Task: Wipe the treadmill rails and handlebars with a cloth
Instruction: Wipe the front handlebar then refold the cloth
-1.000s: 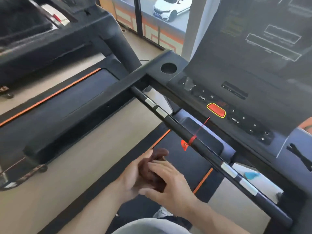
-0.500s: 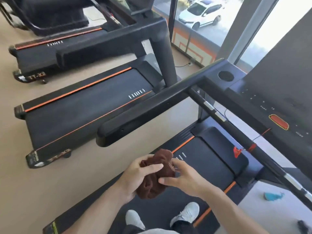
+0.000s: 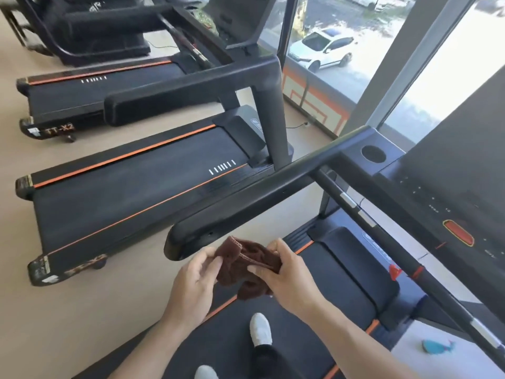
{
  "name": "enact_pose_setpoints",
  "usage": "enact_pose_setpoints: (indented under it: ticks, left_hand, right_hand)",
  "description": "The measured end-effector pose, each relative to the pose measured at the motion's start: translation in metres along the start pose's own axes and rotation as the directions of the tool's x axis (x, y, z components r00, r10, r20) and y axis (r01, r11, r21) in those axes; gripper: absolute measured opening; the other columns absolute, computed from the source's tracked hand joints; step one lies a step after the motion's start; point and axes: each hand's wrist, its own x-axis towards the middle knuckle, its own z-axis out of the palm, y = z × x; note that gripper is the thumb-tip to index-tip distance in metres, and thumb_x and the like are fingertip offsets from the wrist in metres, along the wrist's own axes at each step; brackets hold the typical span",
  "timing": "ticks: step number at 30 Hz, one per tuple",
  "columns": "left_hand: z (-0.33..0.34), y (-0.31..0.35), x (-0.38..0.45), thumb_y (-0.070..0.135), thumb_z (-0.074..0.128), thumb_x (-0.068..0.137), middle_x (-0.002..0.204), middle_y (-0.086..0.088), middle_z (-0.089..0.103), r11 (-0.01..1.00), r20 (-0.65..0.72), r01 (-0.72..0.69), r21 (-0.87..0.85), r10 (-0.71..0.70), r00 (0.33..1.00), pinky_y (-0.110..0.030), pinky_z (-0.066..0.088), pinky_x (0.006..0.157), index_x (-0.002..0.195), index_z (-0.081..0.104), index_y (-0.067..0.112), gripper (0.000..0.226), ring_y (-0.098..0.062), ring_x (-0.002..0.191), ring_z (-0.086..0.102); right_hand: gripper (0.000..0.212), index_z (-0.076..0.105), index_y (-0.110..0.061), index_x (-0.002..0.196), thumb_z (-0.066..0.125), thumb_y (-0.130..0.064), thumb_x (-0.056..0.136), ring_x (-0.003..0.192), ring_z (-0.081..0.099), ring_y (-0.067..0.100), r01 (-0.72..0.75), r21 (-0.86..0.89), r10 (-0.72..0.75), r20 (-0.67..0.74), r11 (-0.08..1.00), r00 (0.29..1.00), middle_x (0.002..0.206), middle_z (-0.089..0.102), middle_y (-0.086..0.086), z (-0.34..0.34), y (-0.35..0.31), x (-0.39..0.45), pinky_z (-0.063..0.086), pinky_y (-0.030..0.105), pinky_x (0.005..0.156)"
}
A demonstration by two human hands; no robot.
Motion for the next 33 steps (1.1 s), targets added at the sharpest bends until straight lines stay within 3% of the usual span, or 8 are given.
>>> enact_pose_setpoints:
  ticks: [4,10,15,19,22,26,30,33]
  left_hand:
    - [0.000,-0.004,0.014,0.023,0.042,0.108,0.095,0.004,0.076,0.982,0.007,0.136,-0.128,-0.136,0.991,-0.028,0.055,0.086,0.100,0.071,0.026,0.030,-0.012,0.095,0.071]
    - [-0.016,-0.003,0.019,0.038,0.072,0.090,0.083,0.011,0.074,0.982,-0.278,0.191,0.007,-0.182,0.943,-0.010,0.047,0.068,0.091,0.069,0.025,0.013,-0.003,0.084,0.068]
    - [-0.058,-0.021,0.003,0.037,0.049,0.103,0.081,0.001,0.072,0.964,-0.632,0.246,-0.101,-0.253,0.732,-0.010,0.045,0.064,0.090,0.072,0.022,0.031,-0.003,0.079,0.064]
    - [-0.097,-0.042,-0.022,0.027,0.041,0.108,0.086,0.020,0.074,0.959,-0.812,0.229,-0.168,-0.266,0.519,-0.002,0.041,0.073,0.090,0.073,0.031,0.037,0.008,0.089,0.064]
    - [-0.130,-0.054,-0.038,0.023,0.042,0.108,0.084,0.026,0.072,0.955,-0.874,0.204,-0.217,-0.283,0.395,-0.002,0.041,0.073,0.087,0.074,0.023,0.038,0.008,0.084,0.065]
    - [-0.186,-0.079,-0.057,0.024,0.044,0.107,0.074,0.032,0.068,0.943,-0.902,0.247,-0.223,-0.296,0.314,-0.004,0.040,0.070,0.077,0.063,0.031,0.037,0.013,0.076,0.061]
    - [-0.251,-0.115,-0.069,0.026,0.045,0.107,0.055,0.022,0.055,0.929,-0.885,0.286,-0.236,-0.327,0.332,-0.023,0.036,0.062,0.064,0.046,0.028,0.043,0.003,0.059,0.052]
    - [-0.296,-0.135,-0.066,0.030,0.046,0.106,0.057,0.018,0.057,0.922,-0.862,0.310,-0.232,-0.343,0.374,-0.023,0.038,0.063,0.064,0.050,0.025,0.042,0.000,0.061,0.054]
  right_hand:
    - [0.024,0.064,-0.036,0.099,0.078,-0.052,0.086,0.078,0.067,0.007,0.107,-0.127,-0.079,0.213,0.986,0.974,0.086,0.072,-0.012,0.003,-0.008,0.022,0.057,0.030,0.072]
    - [0.060,0.064,-0.027,0.089,0.054,-0.084,0.074,0.072,0.064,0.011,0.305,-0.347,-0.153,0.403,0.887,0.902,0.076,0.071,-0.009,0.030,-0.027,0.064,0.055,0.033,0.069]
    - [0.019,0.061,-0.040,0.085,0.075,-0.050,0.081,0.068,0.068,0.007,0.433,-0.290,-0.070,0.760,0.854,0.646,0.076,0.070,-0.013,0.064,-0.061,0.084,0.058,0.028,0.067]
    - [0.029,0.049,-0.048,0.069,0.072,-0.038,0.082,0.066,0.063,0.016,0.630,-0.306,-0.053,0.873,0.714,0.484,0.069,0.059,-0.010,0.112,-0.096,0.087,0.047,0.028,0.056]
    - [0.017,0.054,-0.037,0.080,0.068,-0.042,0.088,0.069,0.063,0.019,0.684,-0.316,-0.104,0.861,0.658,0.498,0.069,0.061,-0.007,0.157,-0.117,0.087,0.046,0.029,0.057]
    - [0.034,0.059,-0.025,0.094,0.059,-0.058,0.093,0.084,0.065,0.026,0.756,-0.403,-0.149,0.827,0.515,0.542,0.088,0.069,-0.003,0.225,-0.148,0.090,0.051,0.036,0.072]
    - [0.030,0.060,-0.026,0.094,0.061,-0.056,0.093,0.084,0.059,0.025,0.788,-0.466,-0.101,0.833,0.402,0.544,0.089,0.065,-0.004,0.297,-0.179,0.097,0.040,0.034,0.070]
    - [0.028,0.063,-0.026,0.097,0.061,-0.054,0.093,0.088,0.065,0.022,0.760,-0.507,-0.103,0.802,0.406,0.589,0.091,0.071,-0.008,0.341,-0.198,0.103,0.047,0.033,0.072]
